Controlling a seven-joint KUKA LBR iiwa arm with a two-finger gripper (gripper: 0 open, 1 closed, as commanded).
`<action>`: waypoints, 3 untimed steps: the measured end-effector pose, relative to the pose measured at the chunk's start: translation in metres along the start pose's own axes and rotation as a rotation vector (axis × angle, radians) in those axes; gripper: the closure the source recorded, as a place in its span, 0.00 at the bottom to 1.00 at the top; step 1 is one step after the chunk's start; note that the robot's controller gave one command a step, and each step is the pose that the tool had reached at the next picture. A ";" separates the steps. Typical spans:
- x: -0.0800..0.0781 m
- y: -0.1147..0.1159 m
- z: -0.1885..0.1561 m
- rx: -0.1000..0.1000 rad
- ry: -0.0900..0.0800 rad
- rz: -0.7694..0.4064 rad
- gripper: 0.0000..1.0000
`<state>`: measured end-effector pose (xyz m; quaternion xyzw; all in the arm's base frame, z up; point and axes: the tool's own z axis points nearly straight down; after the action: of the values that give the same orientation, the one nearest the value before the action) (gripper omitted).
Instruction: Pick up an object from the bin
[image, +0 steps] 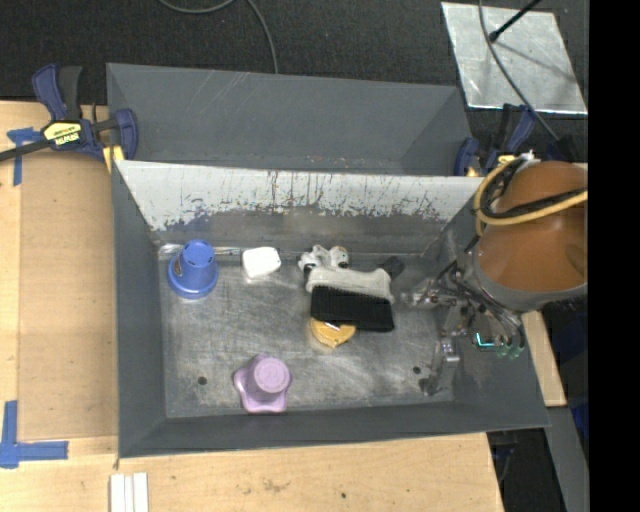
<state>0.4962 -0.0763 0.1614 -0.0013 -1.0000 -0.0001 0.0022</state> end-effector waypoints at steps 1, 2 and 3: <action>-0.002 0.000 -0.003 0.001 -0.007 -0.003 0.00; -0.068 0.042 0.055 0.003 -0.023 -0.006 0.00; -0.080 0.059 0.076 0.000 -0.004 0.115 0.00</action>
Offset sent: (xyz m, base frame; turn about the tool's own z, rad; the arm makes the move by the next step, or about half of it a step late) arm 0.0910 0.0642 -0.0914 -0.0149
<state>0.5760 -0.0176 0.0848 -0.0589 -0.9983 -0.0001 0.0004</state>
